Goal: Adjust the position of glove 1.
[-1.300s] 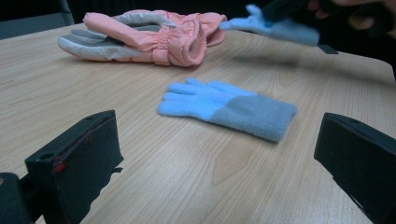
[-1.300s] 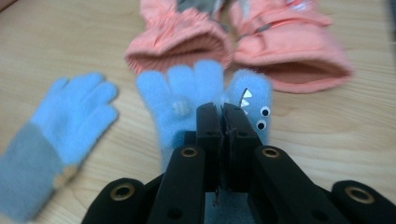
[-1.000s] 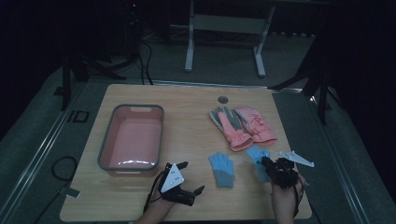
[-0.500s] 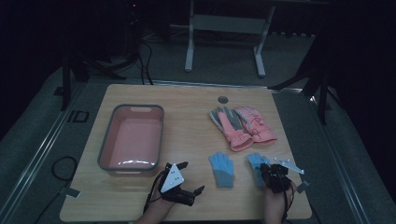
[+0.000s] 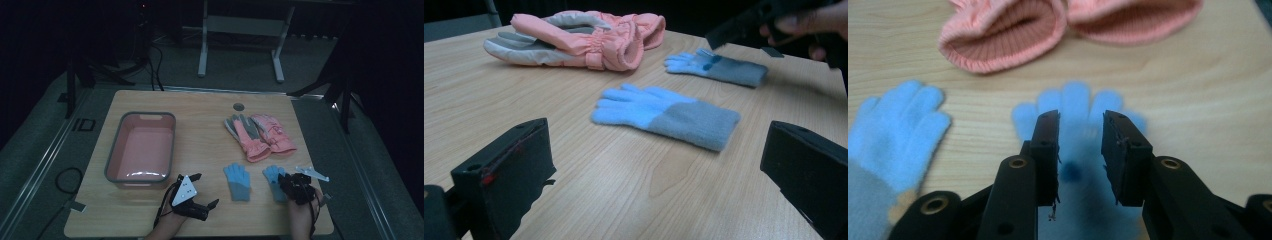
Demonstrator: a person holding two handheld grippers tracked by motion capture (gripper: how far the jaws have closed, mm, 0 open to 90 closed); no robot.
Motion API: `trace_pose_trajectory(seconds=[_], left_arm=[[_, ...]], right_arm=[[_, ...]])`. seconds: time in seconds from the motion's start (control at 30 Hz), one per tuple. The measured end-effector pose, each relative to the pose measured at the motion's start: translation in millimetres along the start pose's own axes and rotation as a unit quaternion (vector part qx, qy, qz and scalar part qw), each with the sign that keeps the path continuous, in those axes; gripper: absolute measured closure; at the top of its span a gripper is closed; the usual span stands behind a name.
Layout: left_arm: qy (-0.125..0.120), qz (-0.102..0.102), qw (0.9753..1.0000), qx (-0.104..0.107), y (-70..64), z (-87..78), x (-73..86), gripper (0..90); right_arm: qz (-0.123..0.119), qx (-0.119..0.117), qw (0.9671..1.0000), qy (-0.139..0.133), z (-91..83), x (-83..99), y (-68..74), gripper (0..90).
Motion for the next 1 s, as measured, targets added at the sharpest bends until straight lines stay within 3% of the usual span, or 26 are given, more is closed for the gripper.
trace_pose_trajectory(seconds=[0.07, 0.2, 0.3, 0.33, 0.43, 0.47, 0.53, 0.57, 0.7, 0.77, 0.83, 1.0], left_arm=[[0.0, 0.001, 1.0, 0.0, -0.2, 0.1, 0.0, 0.6], [-0.001, 0.0, 1.0, -0.001, -0.1, 0.2, -0.1, 0.6], [-0.001, -0.003, 1.0, 0.0, 0.4, 0.2, -0.1, 0.6], [0.0, -0.003, 1.0, 0.0, 0.6, 0.1, -0.1, 0.6], [0.0, -0.004, 1.0, 0.0, 0.7, 0.1, 0.0, 0.6], [0.0, -0.004, 1.0, 0.0, 0.7, 0.1, 0.0, 0.6], [0.0, -0.003, 1.0, -0.001, 0.5, 0.2, -0.1, 0.6], [0.0, -0.003, 1.0, -0.001, 0.5, 0.2, -0.1, 0.6], [0.0, -0.004, 1.0, -0.001, 0.8, 0.2, 0.0, 0.6], [0.0, -0.005, 1.0, 0.001, 1.1, 0.1, 0.0, 0.6], [0.0, -0.007, 1.0, 0.001, 1.3, 0.2, 0.0, 0.6], [0.0, -0.005, 1.0, 0.001, 0.9, 0.2, 0.0, 0.6]], right_arm=[[-0.031, -0.005, 0.9995, 0.007, -1.9, -7.8, -5.2, 68.0], [-0.079, -0.056, 0.9948, 0.031, 0.1, -17.6, -17.1, 67.7], [-0.117, -0.108, 0.9865, 0.038, -1.2, -20.1, -20.7, 66.6], [-0.143, -0.12, 0.9816, 0.041, -1.2, -20.0, -21.5, 66.5], [-0.189, -0.143, 0.9705, 0.045, -0.5, -17.2, -22.0, 66.5], [-0.199, -0.145, 0.968, 0.048, 0.3, -15.8, -22.3, 66.5], [-0.202, -0.146, 0.9673, 0.05, 0.6, -14.6, -22.5, 66.5], [-0.206, -0.157, 0.9644, 0.051, 2.7, -10.0, -22.5, 66.5], [-0.21, -0.156, 0.9635, 0.058, 9.9, -0.6, -24.0, 66.5], [-0.2, -0.158, 0.9646, 0.067, 16.1, 8.7, -24.9, 67.6], [-0.191, -0.156, 0.9675, 0.053, 16.7, 12.8, -25.3, 70.7], [-0.192, -0.124, 0.9727, 0.039, 15.8, 17.0, -21.1, 83.6]])
Point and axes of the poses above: each handheld gripper's, and its own axes: z roughly forward along the jaws, x roughly out of its underside, y roughly to its left, the point moved 4 cm from there along z, roughly forward along the jaws, and after that the axes turned 1 degree about -y, right-handed, at the moved point
